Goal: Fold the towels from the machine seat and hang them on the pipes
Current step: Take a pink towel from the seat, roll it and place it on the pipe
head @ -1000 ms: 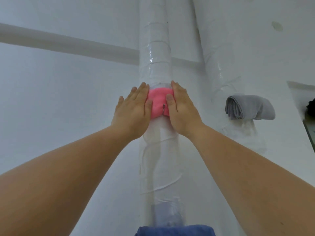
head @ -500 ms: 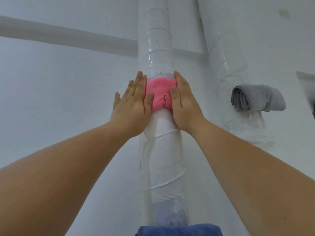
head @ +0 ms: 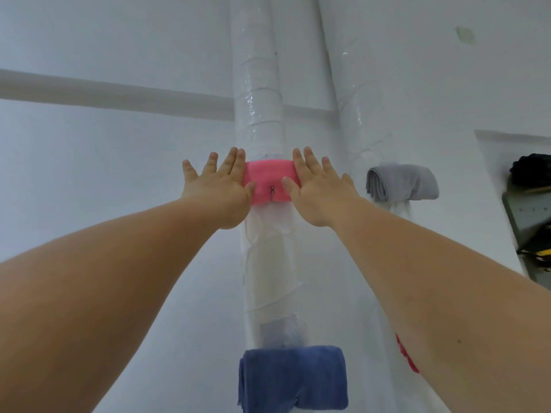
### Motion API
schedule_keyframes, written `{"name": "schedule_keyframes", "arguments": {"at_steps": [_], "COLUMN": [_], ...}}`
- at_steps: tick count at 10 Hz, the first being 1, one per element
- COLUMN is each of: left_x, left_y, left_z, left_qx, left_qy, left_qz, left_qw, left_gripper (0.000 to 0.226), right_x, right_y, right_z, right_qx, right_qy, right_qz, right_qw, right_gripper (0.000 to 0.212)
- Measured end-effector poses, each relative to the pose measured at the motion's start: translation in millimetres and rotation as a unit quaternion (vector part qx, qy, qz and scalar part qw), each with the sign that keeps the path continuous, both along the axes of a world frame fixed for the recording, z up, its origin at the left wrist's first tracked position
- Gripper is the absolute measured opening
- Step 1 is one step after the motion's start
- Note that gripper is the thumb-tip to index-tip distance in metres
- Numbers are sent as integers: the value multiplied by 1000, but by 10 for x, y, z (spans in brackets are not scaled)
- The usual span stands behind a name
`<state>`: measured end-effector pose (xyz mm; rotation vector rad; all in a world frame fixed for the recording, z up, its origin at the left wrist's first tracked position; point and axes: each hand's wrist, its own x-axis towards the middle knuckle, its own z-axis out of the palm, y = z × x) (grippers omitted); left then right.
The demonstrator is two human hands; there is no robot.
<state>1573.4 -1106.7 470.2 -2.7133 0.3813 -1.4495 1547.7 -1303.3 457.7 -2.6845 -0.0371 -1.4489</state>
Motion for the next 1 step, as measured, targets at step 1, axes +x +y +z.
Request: {"name": "schedule_keyframes", "arguments": {"at_steps": [1], "left_x": [-266], "left_y": [82], "left_z": [-99], "left_qx": [-8], "left_qy": [6], "left_qz": [-13], "left_qw": [1000], "left_gripper": [66], "right_x": [-255], "right_y": [80], "right_z": [-86], "right_qx": [19], "right_qy": [-6], "right_qz": [9], "right_qw": [1000], "right_gripper": [68]}}
